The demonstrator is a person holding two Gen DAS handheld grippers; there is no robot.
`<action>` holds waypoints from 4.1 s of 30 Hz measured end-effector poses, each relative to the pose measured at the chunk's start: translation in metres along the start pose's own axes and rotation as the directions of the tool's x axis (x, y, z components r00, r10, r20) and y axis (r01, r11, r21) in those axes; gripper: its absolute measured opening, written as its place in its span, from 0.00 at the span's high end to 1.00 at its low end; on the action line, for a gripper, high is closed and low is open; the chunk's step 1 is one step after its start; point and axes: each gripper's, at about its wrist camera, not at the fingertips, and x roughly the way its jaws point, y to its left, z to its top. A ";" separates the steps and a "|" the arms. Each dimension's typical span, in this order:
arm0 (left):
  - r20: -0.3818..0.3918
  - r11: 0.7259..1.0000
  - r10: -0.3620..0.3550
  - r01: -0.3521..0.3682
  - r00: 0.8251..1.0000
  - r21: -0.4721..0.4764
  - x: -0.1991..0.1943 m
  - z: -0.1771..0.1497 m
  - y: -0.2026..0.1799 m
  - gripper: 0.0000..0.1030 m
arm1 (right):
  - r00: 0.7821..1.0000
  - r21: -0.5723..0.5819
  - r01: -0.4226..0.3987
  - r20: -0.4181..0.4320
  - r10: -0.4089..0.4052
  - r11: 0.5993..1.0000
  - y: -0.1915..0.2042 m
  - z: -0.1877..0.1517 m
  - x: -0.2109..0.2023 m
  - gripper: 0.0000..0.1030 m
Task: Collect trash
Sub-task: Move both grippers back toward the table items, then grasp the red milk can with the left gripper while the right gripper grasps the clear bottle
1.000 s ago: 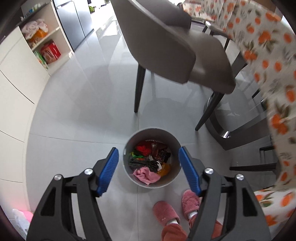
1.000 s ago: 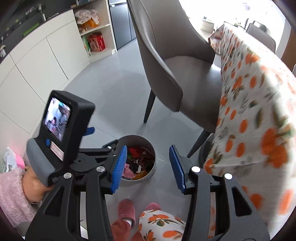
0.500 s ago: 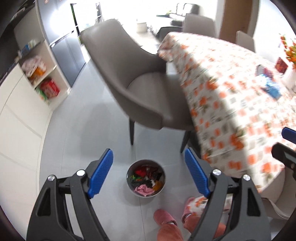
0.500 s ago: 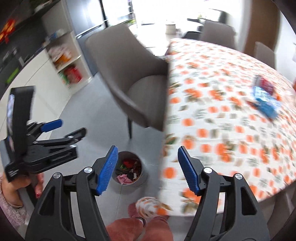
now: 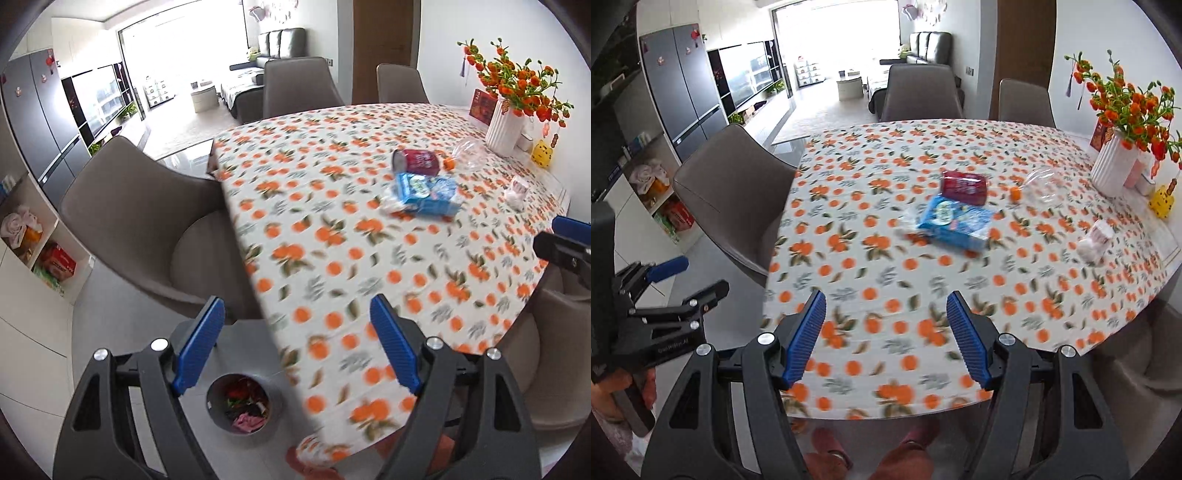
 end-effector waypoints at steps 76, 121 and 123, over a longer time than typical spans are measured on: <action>-0.117 0.992 0.051 -0.063 0.992 -0.106 0.271 0.222 -0.212 0.11 | 0.991 -0.086 -0.013 -0.137 0.001 0.996 -0.317 0.175 0.225 0.32; -0.082 0.997 0.037 -0.032 0.996 0.064 0.281 0.221 -0.251 0.06 | 0.982 -0.070 -0.057 -0.182 0.043 0.996 -0.340 0.165 0.253 0.32; -0.085 0.996 0.050 -0.044 0.995 0.078 0.282 0.220 -0.250 0.06 | 0.982 -0.071 -0.057 -0.186 0.043 0.996 -0.340 0.164 0.256 0.32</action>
